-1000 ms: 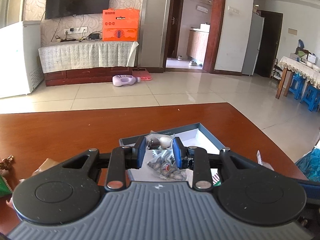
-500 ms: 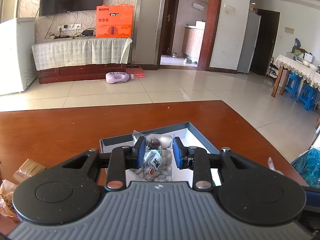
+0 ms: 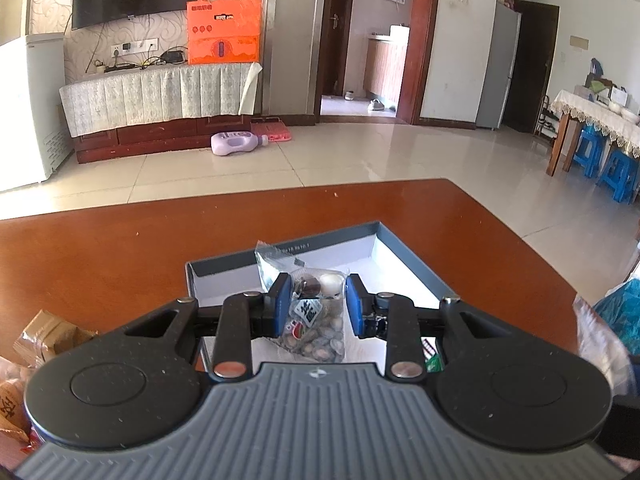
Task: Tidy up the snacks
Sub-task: 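Lower the left tool's packet into the box and open the left tool, then open the right tool to drop its clear candy packet into the box, then move both open tools back toward the snacks on the table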
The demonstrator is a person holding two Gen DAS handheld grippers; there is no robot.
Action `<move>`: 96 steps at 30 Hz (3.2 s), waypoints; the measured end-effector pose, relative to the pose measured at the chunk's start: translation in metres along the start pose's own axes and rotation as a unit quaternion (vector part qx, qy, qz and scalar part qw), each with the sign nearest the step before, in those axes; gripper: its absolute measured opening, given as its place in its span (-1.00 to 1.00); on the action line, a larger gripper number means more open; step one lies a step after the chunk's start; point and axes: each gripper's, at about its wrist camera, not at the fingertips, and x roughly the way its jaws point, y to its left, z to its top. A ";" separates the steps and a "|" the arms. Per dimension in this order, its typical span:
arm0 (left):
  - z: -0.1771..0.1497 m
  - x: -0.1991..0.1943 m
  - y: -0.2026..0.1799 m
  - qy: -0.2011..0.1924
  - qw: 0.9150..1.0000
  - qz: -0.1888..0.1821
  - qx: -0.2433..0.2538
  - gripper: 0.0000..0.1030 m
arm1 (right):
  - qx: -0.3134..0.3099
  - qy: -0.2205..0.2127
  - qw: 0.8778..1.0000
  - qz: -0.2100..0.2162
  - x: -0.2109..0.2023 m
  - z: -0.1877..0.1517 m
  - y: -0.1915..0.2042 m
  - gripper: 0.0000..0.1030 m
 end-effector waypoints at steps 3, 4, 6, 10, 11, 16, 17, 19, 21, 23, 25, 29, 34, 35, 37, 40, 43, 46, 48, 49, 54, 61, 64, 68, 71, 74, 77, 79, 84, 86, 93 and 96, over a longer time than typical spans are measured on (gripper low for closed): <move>-0.002 0.006 -0.001 0.008 1.000 -0.002 0.002 -0.34 | 0.000 0.001 1.000 0.001 0.000 0.000 -0.001 -0.63; -0.002 0.006 -0.001 0.005 1.000 0.000 0.002 -0.34 | 0.000 0.001 1.000 0.001 0.000 0.000 -0.001 -0.63; -0.002 0.009 0.001 0.009 1.000 -0.001 0.000 -0.33 | 0.000 0.002 1.000 0.002 0.000 0.000 -0.002 -0.63; -0.003 0.007 0.001 0.015 1.000 -0.004 0.000 -0.32 | -0.001 0.004 1.000 0.002 0.003 -0.001 -0.003 -0.63; -0.002 0.007 0.001 0.017 1.000 -0.004 0.000 -0.32 | -0.001 0.004 1.000 0.002 0.003 -0.001 -0.003 -0.63; -0.003 0.007 0.001 0.020 1.000 -0.004 0.003 -0.27 | 0.000 0.005 1.000 0.001 0.005 -0.002 -0.003 -0.63; -0.003 0.006 0.000 0.019 1.000 -0.002 0.004 -0.18 | 0.000 0.006 1.000 0.001 0.006 -0.002 -0.002 -0.63; -0.004 0.005 0.000 0.016 1.000 -0.001 0.004 -0.07 | -0.002 0.007 1.000 0.000 0.007 -0.003 -0.003 -0.63; -0.004 0.004 0.001 0.015 1.000 0.003 0.001 0.06 | -0.002 0.008 1.000 0.000 0.009 -0.003 -0.002 -0.63; -0.005 0.003 0.003 0.013 1.000 0.005 -0.004 0.16 | -0.003 0.010 1.000 -0.001 0.011 -0.004 -0.002 -0.63; -0.006 0.002 0.005 0.013 1.000 0.006 -0.004 0.16 | -0.003 0.013 1.000 -0.001 0.014 -0.004 -0.002 -0.63; -0.007 -0.001 0.010 0.015 1.000 0.012 -0.006 0.20 | -0.004 0.020 1.000 0.000 0.020 -0.004 -0.001 -0.63; -0.004 -0.009 0.018 0.005 1.000 0.021 -0.012 0.28 | -0.008 0.024 1.000 0.002 0.028 -0.003 0.002 -0.63; -0.003 -0.012 0.020 0.003 1.000 0.022 -0.015 0.30 | -0.008 0.023 1.000 0.001 0.030 -0.003 0.003 -0.63; -0.001 -0.017 0.024 -0.002 0.999 0.024 -0.021 0.32 | -0.010 0.022 1.000 -0.004 0.034 -0.002 0.004 -0.63; 0.002 -0.027 0.030 -0.011 0.999 0.027 -0.025 0.32 | -0.019 0.007 1.000 -0.011 0.042 0.002 0.008 -0.63; 0.004 -0.039 0.039 -0.018 0.999 0.031 -0.029 0.32 | -0.012 -0.002 1.000 -0.014 0.050 0.005 0.009 -0.63; 0.002 -0.051 0.047 -0.023 0.999 0.042 -0.026 0.32 | -0.011 -0.006 1.000 -0.015 0.060 0.006 0.012 -0.63; 0.001 -0.057 0.053 -0.023 0.998 0.045 -0.025 0.32 | -0.008 -0.009 1.000 -0.018 0.065 0.006 0.013 -0.63; 0.000 -0.061 0.056 -0.023 0.998 0.048 -0.024 0.32 | -0.008 -0.008 1.000 -0.019 0.068 0.007 0.013 -0.63; -0.006 -0.075 0.074 -0.017 0.998 0.060 -0.025 0.32 | -0.007 -0.008 1.000 -0.018 0.078 0.003 0.019 -0.63; -0.016 -0.094 0.090 -0.016 0.997 0.073 -0.018 0.32 | -0.016 0.011 0.999 -0.032 0.088 0.000 0.026 -0.59; -0.016 -0.101 0.095 -0.015 0.996 0.080 -0.025 0.33 | -0.018 0.010 0.999 -0.030 0.085 0.002 0.030 -0.46; -0.015 -0.112 0.103 -0.019 0.996 0.085 -0.035 0.33 | -0.027 -0.001 0.999 -0.037 0.079 0.002 0.033 -0.12; -0.016 -0.122 0.108 -0.021 0.995 0.091 -0.034 0.33 | -0.022 -0.001 0.999 -0.036 0.076 0.002 0.032 -0.12; -0.017 -0.135 0.117 -0.025 0.994 0.100 -0.035 0.33 | -0.018 -0.009 0.999 -0.035 0.070 0.003 0.033 -0.12; -0.017 -0.152 0.131 -0.031 0.993 0.111 -0.032 0.33 | -0.010 -0.022 1.000 -0.014 0.061 0.005 0.036 -0.12; -0.020 -0.165 0.143 -0.034 0.992 0.118 -0.032 0.33 | -0.010 -0.023 1.000 0.008 0.056 0.005 0.044 -0.12; -0.025 -0.195 0.174 -0.039 0.989 0.139 -0.038 0.33 | 0.006 0.016 0.996 0.085 0.063 -0.002 0.074 -0.13; -0.030 -0.203 0.185 -0.037 0.987 0.147 -0.048 0.33 | 0.011 0.039 0.995 0.096 0.071 -0.008 0.089 -0.14; -0.039 -0.207 0.210 -0.030 0.986 0.147 -0.072 0.33 | -0.032 0.083 0.996 0.032 0.105 -0.030 0.138 -0.30; -0.042 -0.206 0.218 -0.026 0.986 0.145 -0.077 0.33 | -0.033 0.087 0.996 0.000 0.118 -0.034 0.143 -0.30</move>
